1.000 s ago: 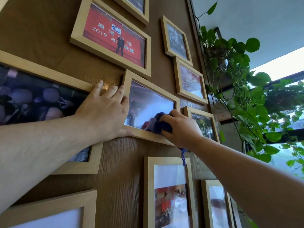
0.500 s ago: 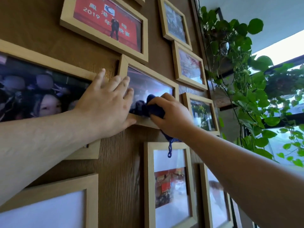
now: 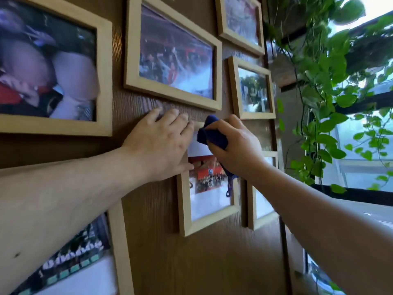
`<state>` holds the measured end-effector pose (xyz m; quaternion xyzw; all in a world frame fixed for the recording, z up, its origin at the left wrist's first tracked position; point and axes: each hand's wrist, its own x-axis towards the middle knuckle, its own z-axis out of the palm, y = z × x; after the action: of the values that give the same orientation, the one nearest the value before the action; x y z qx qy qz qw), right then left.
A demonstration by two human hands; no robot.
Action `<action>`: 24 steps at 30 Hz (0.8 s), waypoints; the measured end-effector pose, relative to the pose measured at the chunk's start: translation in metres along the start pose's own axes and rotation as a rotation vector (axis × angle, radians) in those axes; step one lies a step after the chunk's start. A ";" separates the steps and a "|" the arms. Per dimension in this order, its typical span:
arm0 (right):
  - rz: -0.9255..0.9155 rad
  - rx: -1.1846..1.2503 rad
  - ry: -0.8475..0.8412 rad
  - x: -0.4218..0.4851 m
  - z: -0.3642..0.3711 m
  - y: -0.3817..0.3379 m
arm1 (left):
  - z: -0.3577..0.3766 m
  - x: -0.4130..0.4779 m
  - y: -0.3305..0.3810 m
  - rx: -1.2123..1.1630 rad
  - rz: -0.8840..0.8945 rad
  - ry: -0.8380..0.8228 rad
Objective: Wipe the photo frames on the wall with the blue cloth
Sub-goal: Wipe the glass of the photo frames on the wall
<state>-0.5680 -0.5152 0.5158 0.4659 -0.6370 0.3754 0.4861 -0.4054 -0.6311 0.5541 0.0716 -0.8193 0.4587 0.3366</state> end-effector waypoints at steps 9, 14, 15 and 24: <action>0.001 -0.021 -0.044 -0.012 0.034 -0.012 | 0.012 0.007 0.000 -0.056 -0.040 -0.037; 0.149 -0.057 -0.017 -0.020 0.032 0.018 | 0.016 0.008 -0.001 -0.027 -0.045 -0.042; 0.181 -0.079 -0.020 -0.021 0.032 0.026 | 0.016 0.008 0.000 -0.022 -0.044 -0.039; 0.238 0.037 -0.084 -0.025 0.029 0.027 | 0.016 0.007 0.002 -0.009 -0.048 -0.022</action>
<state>-0.5997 -0.5287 0.4842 0.4111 -0.7004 0.4224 0.4024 -0.4193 -0.6412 0.5520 0.0948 -0.8229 0.4460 0.3391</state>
